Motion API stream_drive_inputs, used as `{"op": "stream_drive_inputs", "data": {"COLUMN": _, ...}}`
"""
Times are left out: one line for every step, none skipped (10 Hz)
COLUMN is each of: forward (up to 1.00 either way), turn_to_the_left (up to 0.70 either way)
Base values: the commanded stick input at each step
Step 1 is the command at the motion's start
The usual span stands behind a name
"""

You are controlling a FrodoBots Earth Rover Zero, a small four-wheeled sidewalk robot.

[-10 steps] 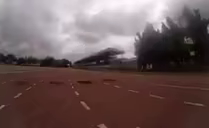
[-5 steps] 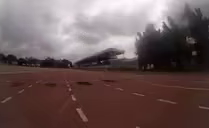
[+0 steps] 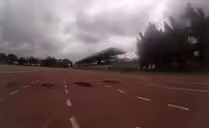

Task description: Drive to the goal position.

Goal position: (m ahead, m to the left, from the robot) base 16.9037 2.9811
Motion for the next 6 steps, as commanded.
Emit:
{"op": "stream_drive_inputs", "data": {"forward": 0.70, "turn_to_the_left": 0.00}}
{"op": "stream_drive_inputs", "data": {"forward": 0.70, "turn_to_the_left": 0.00}}
{"op": "stream_drive_inputs", "data": {"forward": 0.70, "turn_to_the_left": 0.00}}
{"op": "stream_drive_inputs", "data": {"forward": 0.70, "turn_to_the_left": 0.00}}
{"op": "stream_drive_inputs", "data": {"forward": 0.70, "turn_to_the_left": 0.00}}
{"op": "stream_drive_inputs", "data": {"forward": 0.70, "turn_to_the_left": 0.00}}
